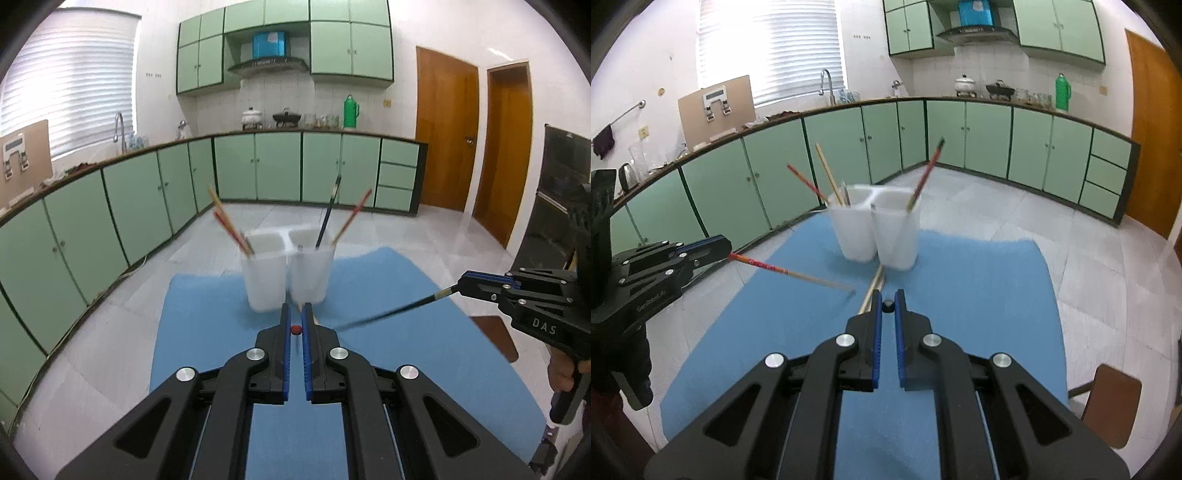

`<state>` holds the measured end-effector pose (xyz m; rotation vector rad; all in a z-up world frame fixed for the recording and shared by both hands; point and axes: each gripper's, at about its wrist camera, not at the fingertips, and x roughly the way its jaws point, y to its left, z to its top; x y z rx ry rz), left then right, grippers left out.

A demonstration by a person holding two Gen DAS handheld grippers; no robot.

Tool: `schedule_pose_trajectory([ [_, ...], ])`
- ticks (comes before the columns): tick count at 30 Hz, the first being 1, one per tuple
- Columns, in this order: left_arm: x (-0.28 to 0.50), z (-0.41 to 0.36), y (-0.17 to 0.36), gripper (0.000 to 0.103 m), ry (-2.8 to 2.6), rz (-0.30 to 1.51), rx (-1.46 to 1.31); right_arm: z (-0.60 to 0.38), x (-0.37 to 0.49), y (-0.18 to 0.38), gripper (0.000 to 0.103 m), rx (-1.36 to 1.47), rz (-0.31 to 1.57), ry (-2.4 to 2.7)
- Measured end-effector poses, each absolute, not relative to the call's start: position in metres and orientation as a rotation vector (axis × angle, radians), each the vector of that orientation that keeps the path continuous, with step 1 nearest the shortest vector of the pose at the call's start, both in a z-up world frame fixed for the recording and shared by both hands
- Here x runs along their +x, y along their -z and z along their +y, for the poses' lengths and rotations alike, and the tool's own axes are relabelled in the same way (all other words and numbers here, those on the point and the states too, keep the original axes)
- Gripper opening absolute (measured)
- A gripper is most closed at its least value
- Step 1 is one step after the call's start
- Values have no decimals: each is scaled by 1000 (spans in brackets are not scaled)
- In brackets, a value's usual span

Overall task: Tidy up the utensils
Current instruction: 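Carry both chopsticks up and insert them into the white holder, then open both grippers to release the chopsticks and pull back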

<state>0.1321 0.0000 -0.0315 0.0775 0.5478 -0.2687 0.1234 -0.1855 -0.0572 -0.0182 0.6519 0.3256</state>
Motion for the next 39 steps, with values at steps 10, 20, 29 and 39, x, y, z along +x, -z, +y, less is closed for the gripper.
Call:
schedule_pose_trajectory([
  [10, 173, -5, -3, 5, 322, 499, 79, -186, 175, 2, 6, -70, 650, -387],
  [20, 186, -7, -42, 5, 365, 410, 91, -188, 203, -59, 6, -42, 593, -492],
  [29, 220, -11, -97, 5, 338, 250, 107, -179, 242, -117, 6, -45, 465, -480],
  [39, 298, -13, -61, 5, 295, 275, 88, -171, 309, -96, 6, -61, 460, -414],
])
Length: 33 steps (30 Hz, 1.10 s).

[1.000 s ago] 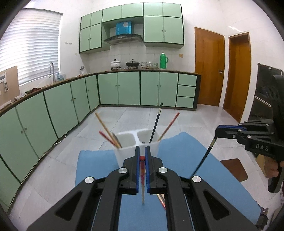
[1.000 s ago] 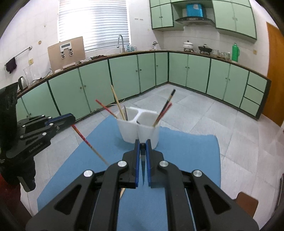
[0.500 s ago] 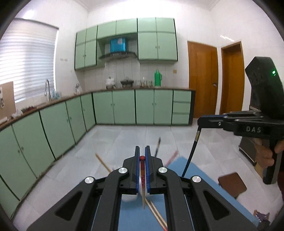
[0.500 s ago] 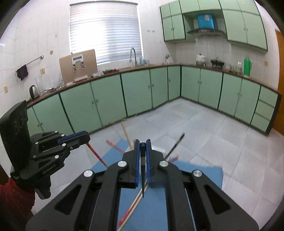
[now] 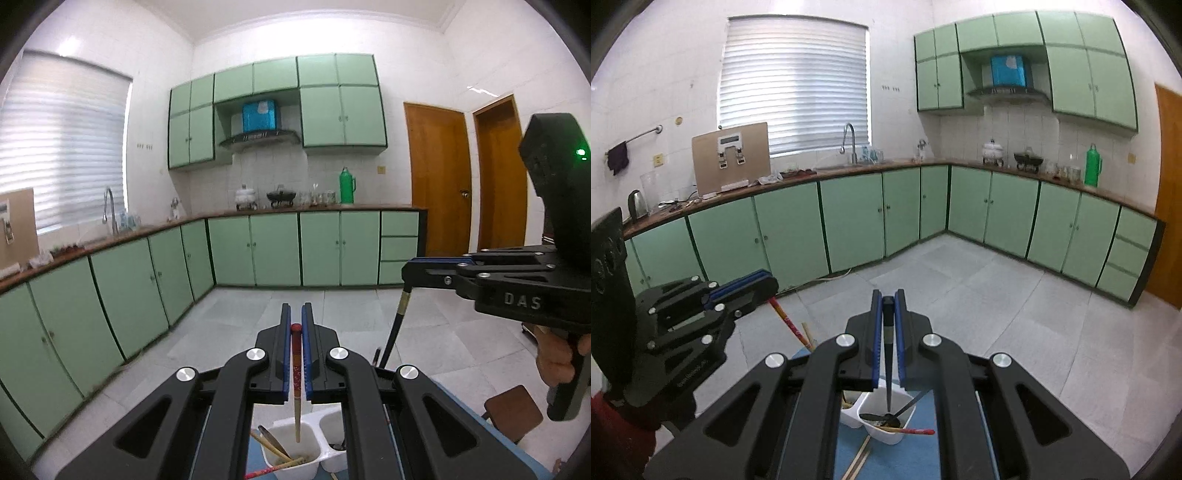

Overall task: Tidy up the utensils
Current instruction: 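Open both grippers to release the chopsticks and pull back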

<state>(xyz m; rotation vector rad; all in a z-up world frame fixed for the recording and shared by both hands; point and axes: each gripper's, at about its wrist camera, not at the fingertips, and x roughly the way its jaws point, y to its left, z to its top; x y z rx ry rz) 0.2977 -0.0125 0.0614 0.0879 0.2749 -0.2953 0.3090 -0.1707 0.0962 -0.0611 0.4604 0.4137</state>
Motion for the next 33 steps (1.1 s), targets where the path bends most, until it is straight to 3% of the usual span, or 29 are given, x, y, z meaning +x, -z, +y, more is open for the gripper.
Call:
schedule_pose_trajectory([
  [11, 338, -2, 5, 8, 302, 461, 44, -161, 344, -21, 7, -91, 601, -389],
  [13, 335, 3, 3, 15, 299, 455, 35, -165, 339, -18, 15, -88, 590, -364],
  [15, 326, 7, -4, 24, 294, 432, 33, -171, 332, -23, 46, -73, 563, -339],
  [16, 321, 7, -7, 34, 290, 423, 35, -174, 327, -27, 53, -69, 540, -319],
  [19, 298, 10, -18, 48, 274, 387, 37, -185, 303, -40, 62, -91, 464, -263],
  [21, 276, 13, -22, 53, 270, 368, 37, -194, 284, -45, 79, -105, 418, -226],
  [23, 254, 16, -20, 60, 252, 356, 41, -202, 264, -46, 89, -106, 373, -195],
  [27, 215, 20, -2, 67, 229, 369, 27, -215, 218, -32, 96, -105, 343, -164],
  [33, 172, 16, 55, 70, 188, 477, 34, -215, 161, 27, 96, -73, 434, -153],
])
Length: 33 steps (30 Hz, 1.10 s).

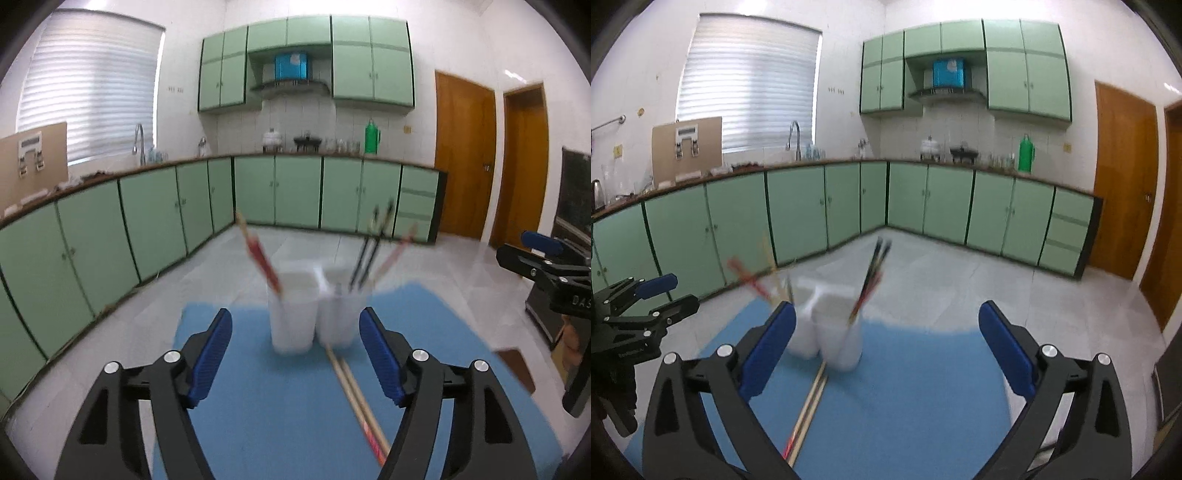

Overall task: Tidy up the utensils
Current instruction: 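Open both grippers to release the chopsticks and pull back, then move both tools down to the last two chopsticks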

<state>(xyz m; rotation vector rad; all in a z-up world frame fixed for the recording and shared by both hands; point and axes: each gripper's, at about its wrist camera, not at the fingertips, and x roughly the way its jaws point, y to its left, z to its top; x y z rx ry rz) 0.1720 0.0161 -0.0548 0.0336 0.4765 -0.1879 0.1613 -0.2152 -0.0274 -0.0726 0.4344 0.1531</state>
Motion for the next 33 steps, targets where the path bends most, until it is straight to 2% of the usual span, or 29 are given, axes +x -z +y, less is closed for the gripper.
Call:
schedule_pose_trajectory([
  [5, 147, 8, 114, 70, 165, 600, 48, -204, 132, 80, 96, -34, 539, -142],
  [12, 133, 8, 163, 70, 150, 727, 71, -188, 110, 133, 96, 1, 634, -109],
  [26, 121, 23, 198, 71, 110, 846, 61, -146, 89, 192, 96, -42, 800, -161],
  [27, 120, 24, 198, 71, 108, 846, 60, -144, 88, 193, 94, -44, 803, -167],
  [30, 121, 26, 199, 71, 102, 848, 62, -134, 90, 200, 77, -56, 842, -199],
  [33, 121, 30, 199, 71, 95, 848, 49, -126, 90, 209, 73, -52, 883, -218],
])
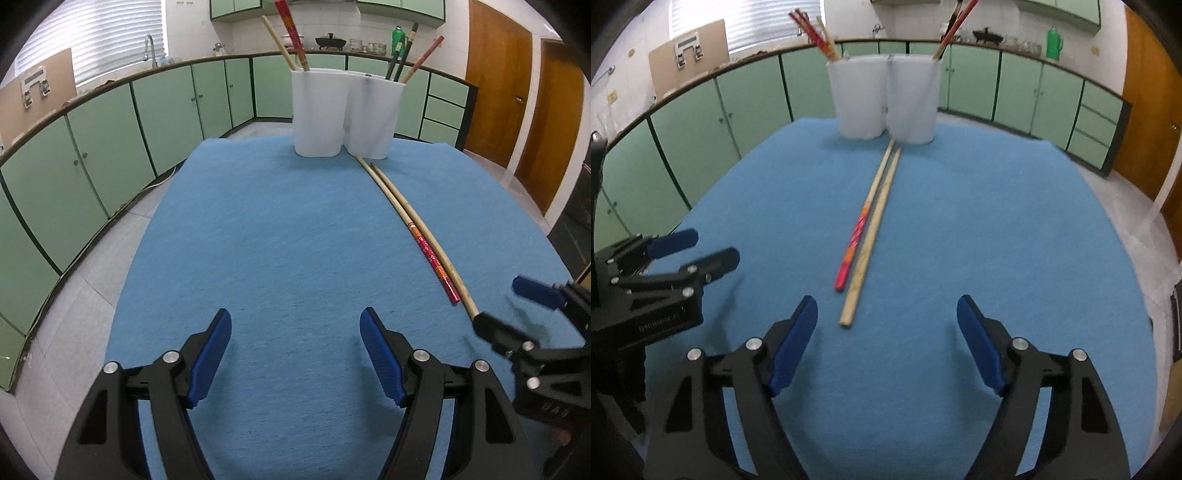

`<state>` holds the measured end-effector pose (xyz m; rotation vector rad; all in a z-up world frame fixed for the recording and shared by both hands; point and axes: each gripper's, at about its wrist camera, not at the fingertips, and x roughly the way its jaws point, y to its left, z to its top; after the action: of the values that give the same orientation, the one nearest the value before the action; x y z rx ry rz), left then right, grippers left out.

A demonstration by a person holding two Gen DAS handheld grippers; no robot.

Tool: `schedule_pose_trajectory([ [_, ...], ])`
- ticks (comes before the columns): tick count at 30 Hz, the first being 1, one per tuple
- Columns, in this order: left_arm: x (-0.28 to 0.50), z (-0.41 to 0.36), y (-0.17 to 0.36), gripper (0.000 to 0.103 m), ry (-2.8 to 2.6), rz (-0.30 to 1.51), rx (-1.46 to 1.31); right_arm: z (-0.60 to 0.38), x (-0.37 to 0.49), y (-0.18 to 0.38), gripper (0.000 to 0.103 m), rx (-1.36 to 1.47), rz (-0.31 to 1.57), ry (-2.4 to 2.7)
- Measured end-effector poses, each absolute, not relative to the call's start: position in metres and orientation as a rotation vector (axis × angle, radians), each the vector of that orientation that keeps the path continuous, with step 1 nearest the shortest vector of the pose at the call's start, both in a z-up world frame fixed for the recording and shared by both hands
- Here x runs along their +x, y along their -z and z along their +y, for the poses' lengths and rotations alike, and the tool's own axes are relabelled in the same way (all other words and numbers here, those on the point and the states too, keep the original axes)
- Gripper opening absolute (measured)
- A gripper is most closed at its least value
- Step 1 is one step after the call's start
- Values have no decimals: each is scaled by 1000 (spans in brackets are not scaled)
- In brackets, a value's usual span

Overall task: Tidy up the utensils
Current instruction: 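Move both tools down to the last two chopsticks, then grasp the plain wooden chopstick with the right gripper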

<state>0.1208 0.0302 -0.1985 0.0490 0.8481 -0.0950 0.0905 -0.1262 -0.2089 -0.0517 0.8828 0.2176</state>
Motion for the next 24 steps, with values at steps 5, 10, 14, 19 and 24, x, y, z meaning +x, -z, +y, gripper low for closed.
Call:
schedule_pose_trajectory([
  [5, 120, 34, 198, 71, 92, 845, 37, -115, 90, 214, 55, -79, 914, -222],
  [10, 121, 32, 200, 71, 99, 853, 32, -114, 92, 215, 42, -86, 916, -222],
  [14, 121, 29, 199, 72, 111, 849, 36, -111, 92, 215, 17, -90, 913, -241],
  [19, 122, 21, 197, 72, 127, 850, 37, -116, 92, 214, 7, -66, 921, -251],
  [24, 122, 6, 194, 72, 164, 849, 22, -137, 92, 209, 6, -37, 919, -206],
])
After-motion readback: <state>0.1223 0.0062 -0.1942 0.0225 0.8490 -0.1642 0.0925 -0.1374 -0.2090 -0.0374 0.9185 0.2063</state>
